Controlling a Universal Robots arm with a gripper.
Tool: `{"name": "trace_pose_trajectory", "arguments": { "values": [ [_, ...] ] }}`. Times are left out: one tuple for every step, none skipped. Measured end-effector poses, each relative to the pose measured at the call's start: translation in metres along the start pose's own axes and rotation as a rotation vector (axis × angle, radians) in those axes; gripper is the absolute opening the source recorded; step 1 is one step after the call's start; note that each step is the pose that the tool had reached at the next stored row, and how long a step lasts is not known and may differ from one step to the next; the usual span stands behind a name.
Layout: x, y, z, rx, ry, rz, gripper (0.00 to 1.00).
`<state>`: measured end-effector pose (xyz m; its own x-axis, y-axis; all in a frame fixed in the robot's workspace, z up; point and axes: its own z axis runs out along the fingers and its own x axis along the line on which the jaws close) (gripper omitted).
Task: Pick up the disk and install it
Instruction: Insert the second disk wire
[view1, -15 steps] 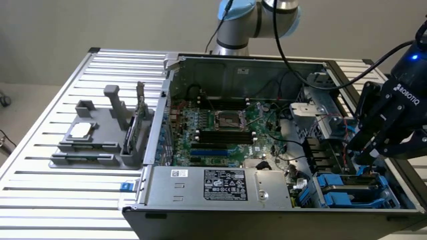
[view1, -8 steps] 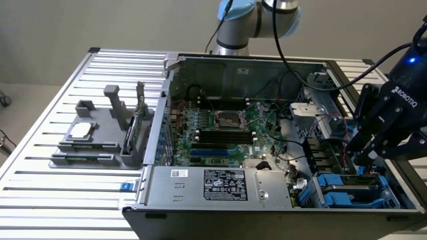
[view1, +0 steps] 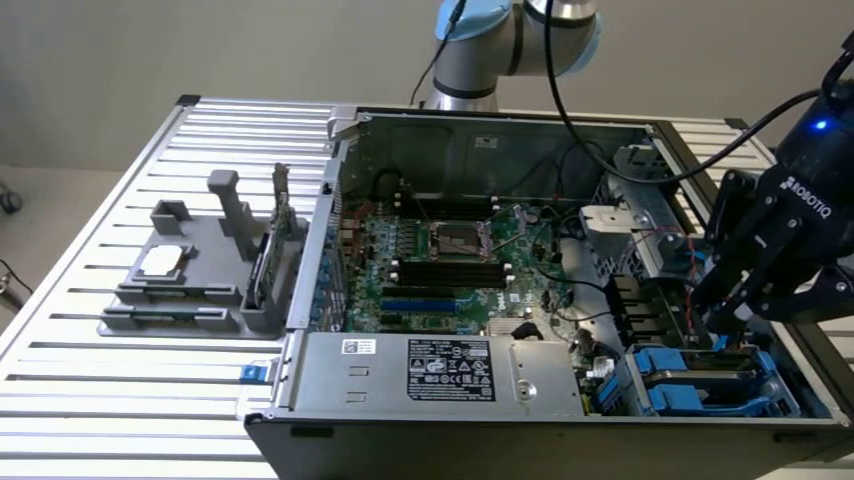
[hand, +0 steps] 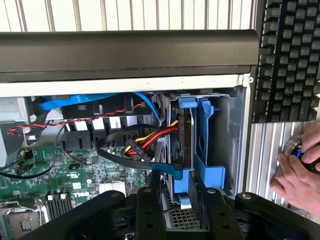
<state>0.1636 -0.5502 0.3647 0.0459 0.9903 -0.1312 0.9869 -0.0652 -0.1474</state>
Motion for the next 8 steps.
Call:
{"name": "trace_pose_trajectory", "arguments": {
  "values": [
    [0.0, 0.0, 0.0003, 0.0, 0.0, 0.0, 0.36],
    [0.0001, 0.0001, 0.0005, 0.0, -0.0001, -0.001, 0.35],
    [0.0001, 0.0001, 0.0007, 0.0001, -0.0001, -0.001, 0.35],
    [0.0001, 0.0002, 0.001, 0.0, -0.0002, -0.001, 0.28],
    [0.0002, 0.0002, 0.0012, 0.0002, -0.0002, -0.002, 0.28],
    [0.0002, 0.0002, 0.0015, 0.0002, -0.0003, -0.002, 0.22],
    [0.0002, 0.0002, 0.0018, 0.0002, -0.0003, -0.002, 0.17],
    [0.0003, 0.0003, 0.002, 0.0002, -0.0004, -0.003, 0.17]
  ]
}}
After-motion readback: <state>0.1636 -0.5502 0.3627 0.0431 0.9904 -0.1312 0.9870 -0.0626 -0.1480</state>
